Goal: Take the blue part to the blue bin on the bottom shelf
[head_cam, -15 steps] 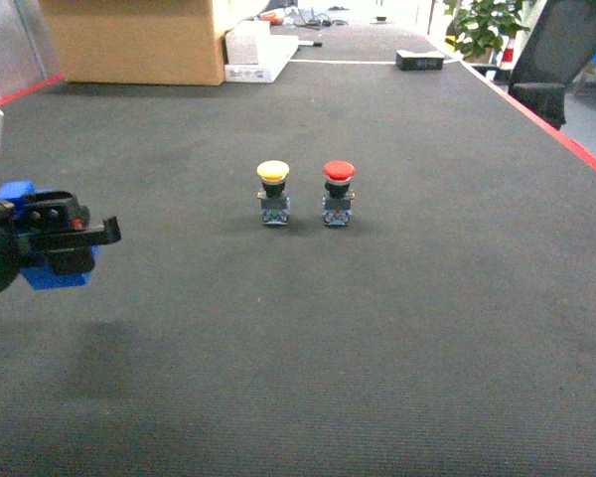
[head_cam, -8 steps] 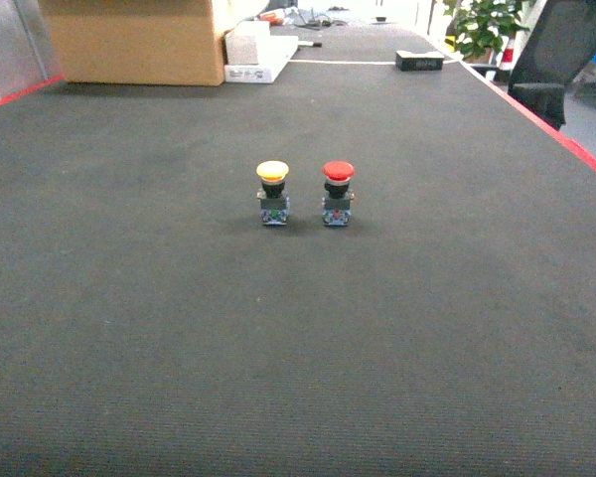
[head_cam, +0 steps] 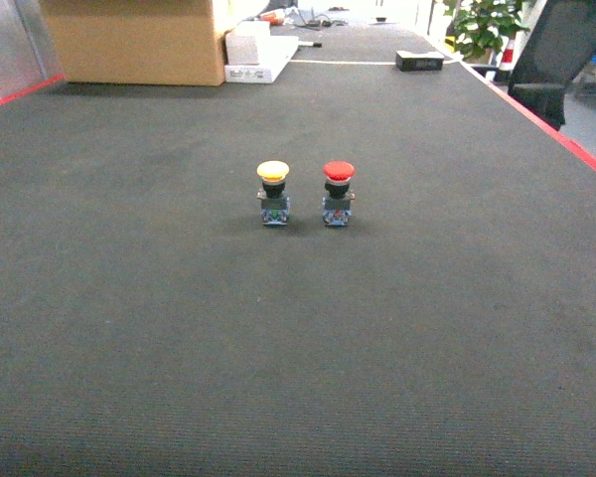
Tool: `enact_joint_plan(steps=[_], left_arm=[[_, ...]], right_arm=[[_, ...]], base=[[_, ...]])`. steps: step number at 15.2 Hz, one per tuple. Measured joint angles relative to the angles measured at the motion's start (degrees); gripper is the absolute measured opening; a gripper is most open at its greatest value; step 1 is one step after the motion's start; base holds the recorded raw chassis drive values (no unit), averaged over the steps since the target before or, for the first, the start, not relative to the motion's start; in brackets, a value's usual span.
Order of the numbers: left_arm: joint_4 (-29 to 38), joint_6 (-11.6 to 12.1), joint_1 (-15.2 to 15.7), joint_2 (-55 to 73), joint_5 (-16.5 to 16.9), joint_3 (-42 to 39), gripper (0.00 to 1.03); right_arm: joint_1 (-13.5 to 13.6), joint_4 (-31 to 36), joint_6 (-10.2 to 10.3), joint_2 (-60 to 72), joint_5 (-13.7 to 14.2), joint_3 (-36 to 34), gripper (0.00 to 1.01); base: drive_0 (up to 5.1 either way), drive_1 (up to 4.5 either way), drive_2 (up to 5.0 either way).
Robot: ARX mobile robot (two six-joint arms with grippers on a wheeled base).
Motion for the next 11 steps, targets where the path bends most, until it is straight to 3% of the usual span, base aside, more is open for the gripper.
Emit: enact_joint_plan(steps=[11], left_arm=[[0.02, 0.0, 0.0, 0.09, 0.0, 0.0, 0.44]], right_arm=[[0.0, -0.04, 0.0, 0.0, 0.0, 0.0, 0.98]], base=[[0.0, 0.0, 0.0]])
